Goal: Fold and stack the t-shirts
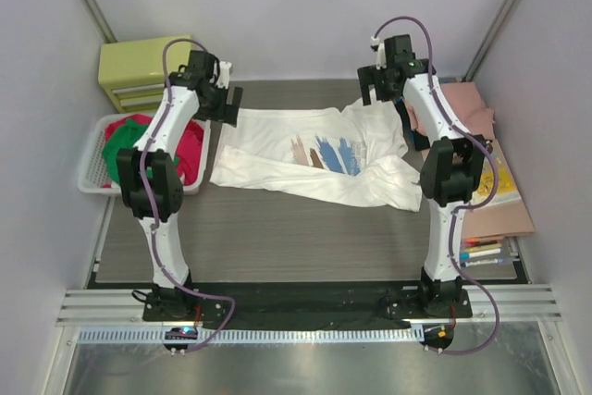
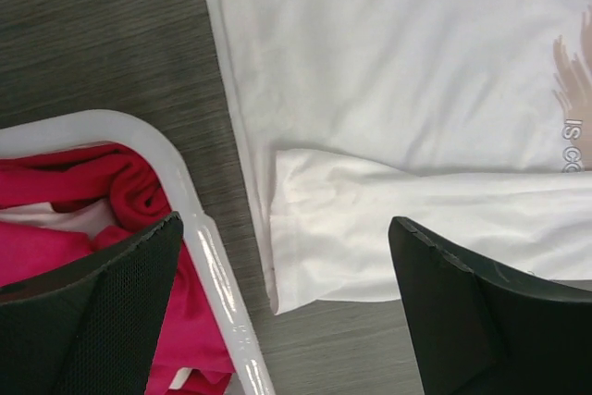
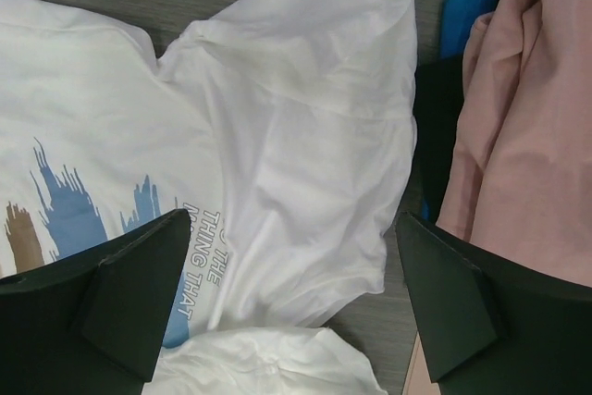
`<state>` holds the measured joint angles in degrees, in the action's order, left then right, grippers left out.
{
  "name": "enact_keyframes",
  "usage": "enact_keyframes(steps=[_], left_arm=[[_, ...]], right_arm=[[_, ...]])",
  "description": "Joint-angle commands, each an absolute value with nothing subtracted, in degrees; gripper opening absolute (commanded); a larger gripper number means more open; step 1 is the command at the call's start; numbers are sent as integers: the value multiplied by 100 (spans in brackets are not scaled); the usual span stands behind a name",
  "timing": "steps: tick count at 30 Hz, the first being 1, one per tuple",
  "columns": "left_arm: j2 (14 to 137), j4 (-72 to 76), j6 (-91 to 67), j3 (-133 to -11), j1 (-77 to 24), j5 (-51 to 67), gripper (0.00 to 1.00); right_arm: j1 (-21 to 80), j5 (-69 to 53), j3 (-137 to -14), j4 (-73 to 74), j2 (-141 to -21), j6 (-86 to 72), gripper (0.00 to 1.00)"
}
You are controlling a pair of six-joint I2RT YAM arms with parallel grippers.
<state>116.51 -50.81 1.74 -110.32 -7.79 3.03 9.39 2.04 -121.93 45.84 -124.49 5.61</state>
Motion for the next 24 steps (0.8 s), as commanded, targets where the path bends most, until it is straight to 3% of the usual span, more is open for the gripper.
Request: enact_keyframes(steps=[1,8,14,24], left_arm=[[11251,-4983,-130,-10778,-861,667,93],[10064,-4904,-412,-9098,-914,1291,91],[10283,-4905,-483,-8666,-967,1283,91],[11267,-4483,-404,-9315,-1072,809,90]], right_arm=[[861,-121,-11753,4570,-11622,387,99],[861,-694,-8943,4386,-9838,343,99],[870,-712,-7500,4140,-9378,518,98],[870,-651,-7321,3727,-9597,677,96]])
